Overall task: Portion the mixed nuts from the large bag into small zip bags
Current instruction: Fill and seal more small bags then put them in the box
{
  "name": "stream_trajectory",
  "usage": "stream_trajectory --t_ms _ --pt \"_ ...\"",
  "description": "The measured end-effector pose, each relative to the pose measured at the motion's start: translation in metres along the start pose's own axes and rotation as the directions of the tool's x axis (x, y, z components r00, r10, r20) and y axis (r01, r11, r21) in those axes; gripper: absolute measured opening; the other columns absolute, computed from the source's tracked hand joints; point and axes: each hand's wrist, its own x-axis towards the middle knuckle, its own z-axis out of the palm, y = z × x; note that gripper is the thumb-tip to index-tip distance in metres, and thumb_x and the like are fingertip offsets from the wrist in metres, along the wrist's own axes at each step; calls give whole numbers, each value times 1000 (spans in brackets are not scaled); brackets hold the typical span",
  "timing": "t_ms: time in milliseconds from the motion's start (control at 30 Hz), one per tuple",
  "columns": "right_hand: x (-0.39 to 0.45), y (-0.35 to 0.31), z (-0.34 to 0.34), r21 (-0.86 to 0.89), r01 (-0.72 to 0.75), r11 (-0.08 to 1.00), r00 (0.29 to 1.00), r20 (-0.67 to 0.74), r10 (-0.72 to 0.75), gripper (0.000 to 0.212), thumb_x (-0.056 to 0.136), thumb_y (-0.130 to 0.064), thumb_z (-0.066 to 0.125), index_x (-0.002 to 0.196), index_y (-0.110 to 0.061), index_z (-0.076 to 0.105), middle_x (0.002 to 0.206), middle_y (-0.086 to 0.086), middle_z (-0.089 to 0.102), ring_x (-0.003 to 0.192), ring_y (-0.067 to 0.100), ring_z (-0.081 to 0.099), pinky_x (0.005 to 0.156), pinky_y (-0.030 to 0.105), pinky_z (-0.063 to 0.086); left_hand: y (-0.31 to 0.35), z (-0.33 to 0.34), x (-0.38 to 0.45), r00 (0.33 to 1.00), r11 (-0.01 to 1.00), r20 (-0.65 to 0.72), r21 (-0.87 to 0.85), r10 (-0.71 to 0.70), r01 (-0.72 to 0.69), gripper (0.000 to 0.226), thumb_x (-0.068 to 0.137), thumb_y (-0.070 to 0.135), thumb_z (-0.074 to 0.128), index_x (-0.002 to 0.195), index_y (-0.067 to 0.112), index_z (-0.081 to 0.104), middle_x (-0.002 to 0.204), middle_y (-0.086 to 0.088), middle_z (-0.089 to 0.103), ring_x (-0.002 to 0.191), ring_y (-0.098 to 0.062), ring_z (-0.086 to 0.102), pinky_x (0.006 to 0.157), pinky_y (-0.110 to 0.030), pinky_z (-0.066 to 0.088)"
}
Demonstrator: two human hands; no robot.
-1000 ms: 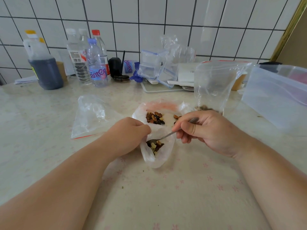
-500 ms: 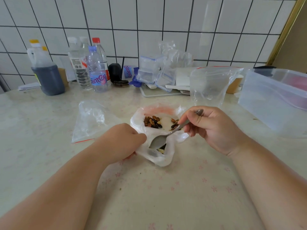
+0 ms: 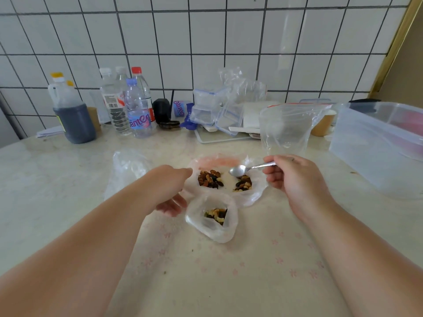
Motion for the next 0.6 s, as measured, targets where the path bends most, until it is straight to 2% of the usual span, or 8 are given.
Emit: stream_trajectory --t_ms 100,233,333,433,500,600 --pt "-1 6 2 -148 54 988 999 15 -52 23 94 -19 53 88 -23 75 77 -4 75 62 8 63 65 29 51 -6 11 8 999 999 -39 -23 34 -35 43 101 41 49 98 3 67 66 -12 76 41 -22 64 42 -21 45" --pt "1 12 6 -274 104 956 987 144 -66 22 99 -26 54 94 -30 75 85 -10 75 64 7 64 63 29 45 -17 20 20 979 986 -128 85 155 -145 47 103 35 46 75 6 70 50 -1 69 33 -14 55 41 -19 43" --pt "0 15 8 -250 120 961 971 233 -60 24 103 -23 52 101 -28 76 87 -7 74 65 11 60 58 27 41 -19 22 25 953 967 -176 97 248 -234 39 102 32 47 79 7 67 52 3 70 43 -17 60 48 -25 46" --pt "1 13 9 -174 65 983 977 210 -27 27 102 -18 50 97 -20 76 82 -2 74 61 9 57 51 20 39 -18 26 26 916 938 -218 160 337 -307 35 103 29 44 82 8 62 62 -4 72 61 -25 66 54 -31 48" --pt "3 12 10 -79 -4 997 985 170 17 26 100 -12 50 92 -10 74 74 6 71 57 13 55 49 23 37 -20 27 26 895 922 -245 204 372 -328 36 104 31 42 83 9 60 75 -10 71 69 -29 66 61 -36 51" --pt "3 10 11 -33 -76 997 989 126 79 26 96 -7 49 84 -2 72 67 11 68 52 14 54 46 25 38 -22 25 23 882 919 -260 152 393 -364 37 107 37 40 85 13 57 68 -6 72 60 -24 67 57 -35 48"
